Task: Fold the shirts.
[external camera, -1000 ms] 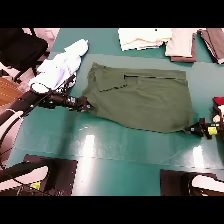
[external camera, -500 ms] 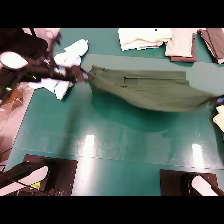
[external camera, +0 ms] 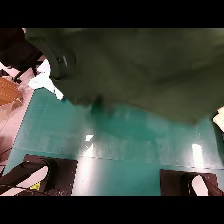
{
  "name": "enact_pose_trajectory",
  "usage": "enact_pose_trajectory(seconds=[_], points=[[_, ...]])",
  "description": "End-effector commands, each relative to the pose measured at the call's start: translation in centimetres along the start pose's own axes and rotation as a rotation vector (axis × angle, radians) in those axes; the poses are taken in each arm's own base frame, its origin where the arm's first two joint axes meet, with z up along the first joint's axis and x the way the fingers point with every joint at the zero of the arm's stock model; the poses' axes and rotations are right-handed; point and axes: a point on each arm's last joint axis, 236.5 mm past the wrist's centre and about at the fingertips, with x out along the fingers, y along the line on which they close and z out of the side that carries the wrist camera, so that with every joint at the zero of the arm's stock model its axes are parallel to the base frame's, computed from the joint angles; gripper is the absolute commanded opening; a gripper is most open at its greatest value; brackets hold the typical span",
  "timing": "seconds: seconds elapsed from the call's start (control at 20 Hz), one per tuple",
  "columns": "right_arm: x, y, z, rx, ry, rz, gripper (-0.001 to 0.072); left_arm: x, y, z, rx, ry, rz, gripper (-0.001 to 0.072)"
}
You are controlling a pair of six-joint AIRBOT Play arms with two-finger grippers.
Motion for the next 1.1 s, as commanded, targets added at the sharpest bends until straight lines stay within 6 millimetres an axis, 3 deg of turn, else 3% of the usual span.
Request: enact_pose_trajectory(seconds=[0.0, 0.1, 0.25, 0.45, 0.6, 0.7, 0.8, 0.9, 1.05], points=[[-3.7, 2.2, 5.2, -0.071, -0.12, -0.037, 0.002, -2.6, -3.3, 2.2, 0.044, -0.044, -0.025, 0.0027], [-5.6, 2.9, 7.2, -0.111, -0.168, -0.081, 0.002, -3.5, -4.3, 2.1, 0.059, -0.043, -0.034, 0.0027], [-8.6, 3.0, 8.4, -0.159, -0.177, -0.185, 0.002, -5.8, -6.8, 3.0, 0.092, -0.088, -0.057, 0.0027], [-12.1, 2.7, 7.4, -0.171, -0.133, -0.295, 0.002, -9.3, -9.8, 2.5, 0.159, -0.099, -0.053, 0.0027], [-13.1, 1.5, 5.6, -0.129, -0.114, -0.354, 0.002, -10.0, -10.2, 1.3, 0.159, -0.053, -0.045, 0.0027], [-11.3, 0.2, 3.3, -0.086, -0.04, -0.351, 0.002, -9.6, -8.4, -0.3, 0.152, 0.015, 0.011, 0.0027], [-7.9, -1.4, -0.4, -0.018, 0.101, -0.308, 0.002, -8.3, -6.0, -2.1, 0.076, 0.082, 0.056, 0.0027], [-3.6, -3.3, -4.6, 0.068, 0.249, -0.251, 0.002, -5.8, -2.9, -4.7, -0.002, 0.167, 0.076, 0.0027], [4.7, -7.3, -12.2, 0.2, 0.46, -0.154, 0.002, -0.5, 3.6, -9.7, -0.172, 0.283, 0.119, 0.0027]])
